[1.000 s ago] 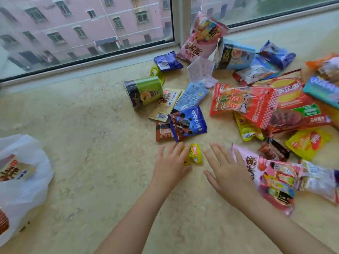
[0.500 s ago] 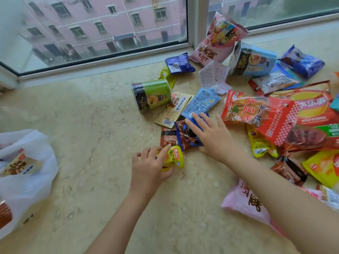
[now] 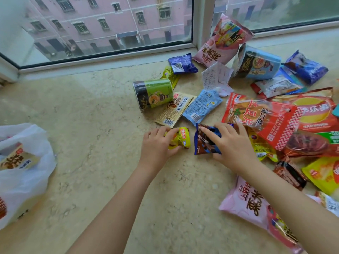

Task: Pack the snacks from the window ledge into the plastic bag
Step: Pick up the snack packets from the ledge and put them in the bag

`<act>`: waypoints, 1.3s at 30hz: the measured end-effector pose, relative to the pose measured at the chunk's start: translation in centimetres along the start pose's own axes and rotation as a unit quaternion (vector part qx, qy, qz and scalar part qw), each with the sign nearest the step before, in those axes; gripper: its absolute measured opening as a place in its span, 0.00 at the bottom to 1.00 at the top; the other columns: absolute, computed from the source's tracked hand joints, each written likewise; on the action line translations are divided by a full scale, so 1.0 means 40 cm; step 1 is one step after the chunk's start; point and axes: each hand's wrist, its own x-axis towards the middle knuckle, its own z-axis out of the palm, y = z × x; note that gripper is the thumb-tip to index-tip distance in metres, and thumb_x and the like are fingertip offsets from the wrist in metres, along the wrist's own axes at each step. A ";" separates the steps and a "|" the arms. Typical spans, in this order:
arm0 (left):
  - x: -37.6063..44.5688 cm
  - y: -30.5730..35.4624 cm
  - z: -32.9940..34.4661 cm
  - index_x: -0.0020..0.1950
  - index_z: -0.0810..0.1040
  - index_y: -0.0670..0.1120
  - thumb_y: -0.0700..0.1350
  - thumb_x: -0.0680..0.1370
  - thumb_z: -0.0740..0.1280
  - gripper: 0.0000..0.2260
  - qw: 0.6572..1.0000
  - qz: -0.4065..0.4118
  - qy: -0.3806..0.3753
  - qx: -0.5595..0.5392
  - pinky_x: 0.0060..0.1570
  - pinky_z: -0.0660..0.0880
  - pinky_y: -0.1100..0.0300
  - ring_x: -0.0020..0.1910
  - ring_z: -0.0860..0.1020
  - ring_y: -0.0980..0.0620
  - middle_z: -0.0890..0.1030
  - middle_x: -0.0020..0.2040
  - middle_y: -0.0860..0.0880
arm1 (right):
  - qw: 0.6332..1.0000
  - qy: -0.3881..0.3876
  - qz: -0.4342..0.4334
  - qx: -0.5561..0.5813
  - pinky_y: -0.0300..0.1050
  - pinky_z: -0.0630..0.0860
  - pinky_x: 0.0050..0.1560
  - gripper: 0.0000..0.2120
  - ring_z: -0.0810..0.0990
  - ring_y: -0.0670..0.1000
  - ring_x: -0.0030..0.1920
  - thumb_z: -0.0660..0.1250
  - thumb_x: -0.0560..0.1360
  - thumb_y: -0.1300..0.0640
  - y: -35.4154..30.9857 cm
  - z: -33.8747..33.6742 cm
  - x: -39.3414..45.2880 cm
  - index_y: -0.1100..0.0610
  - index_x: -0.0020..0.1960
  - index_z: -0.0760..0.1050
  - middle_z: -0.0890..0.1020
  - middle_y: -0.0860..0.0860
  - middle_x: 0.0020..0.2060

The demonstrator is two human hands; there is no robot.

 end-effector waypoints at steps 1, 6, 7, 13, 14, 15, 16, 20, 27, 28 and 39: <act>0.008 0.007 0.008 0.62 0.79 0.53 0.59 0.67 0.74 0.24 1.000 0.014 -0.010 -0.006 0.47 0.72 0.52 0.50 0.79 0.47 0.80 0.53 0.51 | 1.000 -0.001 0.011 0.001 0.67 0.69 0.59 0.42 0.79 0.61 0.53 0.82 0.53 0.53 0.007 -0.004 -0.014 0.54 0.66 0.74 0.79 0.61 0.53; 0.012 0.007 0.024 0.68 0.74 0.52 0.61 0.67 0.71 0.31 0.996 0.065 -0.060 0.028 0.54 0.73 0.51 0.60 0.76 0.47 0.78 0.63 0.50 | 1.000 0.000 0.025 0.008 0.70 0.68 0.59 0.42 0.80 0.62 0.52 0.81 0.51 0.52 0.010 -0.005 -0.067 0.54 0.65 0.76 0.80 0.61 0.52; 0.008 0.002 0.022 0.68 0.74 0.53 0.61 0.67 0.72 0.31 0.995 0.067 -0.067 0.027 0.55 0.72 0.51 0.60 0.76 0.47 0.78 0.62 0.50 | 1.000 0.003 0.021 0.009 0.70 0.68 0.59 0.42 0.80 0.62 0.52 0.81 0.51 0.52 0.006 -0.005 -0.073 0.55 0.64 0.76 0.80 0.61 0.52; -0.043 -0.019 0.016 0.69 0.73 0.52 0.58 0.69 0.72 0.29 0.992 0.082 -0.084 0.035 0.57 0.72 0.49 0.56 0.78 0.46 0.79 0.58 0.48 | 0.999 0.036 0.009 0.013 0.70 0.69 0.57 0.42 0.80 0.61 0.48 0.81 0.49 0.51 -0.027 -0.007 -0.100 0.54 0.63 0.77 0.80 0.59 0.50; -0.050 -0.021 0.015 0.69 0.73 0.52 0.58 0.69 0.73 0.30 0.992 0.082 -0.087 0.043 0.56 0.73 0.47 0.55 0.79 0.45 0.79 0.58 0.47 | 0.999 0.040 0.007 0.011 0.70 0.70 0.57 0.42 0.80 0.61 0.48 0.81 0.49 0.51 -0.036 -0.009 -0.104 0.54 0.63 0.77 0.80 0.59 0.50; -0.056 -0.022 0.014 0.69 0.74 0.52 0.56 0.68 0.75 0.30 0.992 0.078 -0.091 0.049 0.53 0.74 0.46 0.53 0.79 0.44 0.80 0.58 0.46 | 0.999 0.043 0.006 0.009 0.70 0.70 0.57 0.42 0.80 0.61 0.47 0.82 0.49 0.50 -0.045 -0.012 -0.107 0.54 0.62 0.78 0.80 0.59 0.50; -0.062 -0.021 0.012 0.68 0.74 0.51 0.55 0.67 0.76 0.31 0.991 0.074 -0.095 0.056 0.51 0.75 0.46 0.52 0.80 0.43 0.80 0.57 0.45 | 0.999 0.047 0.004 0.006 0.70 0.70 0.57 0.41 0.80 0.60 0.47 0.82 0.49 0.50 -0.054 -0.015 -0.111 0.54 0.62 0.78 0.80 0.59 0.50; -0.099 -0.024 -0.004 0.66 0.77 0.50 0.48 0.62 0.80 0.33 0.992 0.055 -0.083 0.072 0.39 0.76 0.49 0.50 0.80 0.42 0.80 0.55 0.42 | 0.998 0.064 0.005 -0.003 0.69 0.70 0.57 0.40 0.81 0.60 0.47 0.81 0.50 0.51 -0.091 -0.034 -0.123 0.53 0.61 0.78 0.80 0.58 0.50; -0.211 -0.183 -0.112 0.67 0.76 0.48 0.49 0.66 0.78 0.30 0.998 -0.019 -0.014 0.051 0.35 0.76 0.51 0.49 0.78 0.41 0.79 0.53 0.41 | 0.998 0.066 -0.014 0.015 0.66 0.70 0.58 0.35 0.79 0.58 0.51 0.79 0.55 0.52 -0.255 -0.077 -0.090 0.53 0.62 0.77 0.79 0.56 0.53; -0.231 -0.218 -0.135 0.67 0.76 0.48 0.49 0.66 0.78 0.30 0.999 -0.030 -0.005 0.044 0.35 0.76 0.51 0.49 0.78 0.41 0.79 0.54 0.42 | 0.997 0.069 -0.021 0.019 0.65 0.70 0.58 0.35 0.79 0.58 0.51 0.78 0.56 0.52 -0.292 -0.084 -0.079 0.53 0.62 0.77 0.79 0.56 0.53; -0.497 -0.600 -0.442 0.72 0.71 0.49 0.47 0.69 0.75 0.32 0.981 -0.169 0.054 0.077 0.40 0.78 0.47 0.54 0.74 0.40 0.76 0.57 0.42 | 0.983 0.105 -0.130 0.071 0.63 0.70 0.59 0.32 0.79 0.58 0.54 0.76 0.58 0.54 -0.780 -0.165 0.088 0.54 0.62 0.77 0.79 0.56 0.56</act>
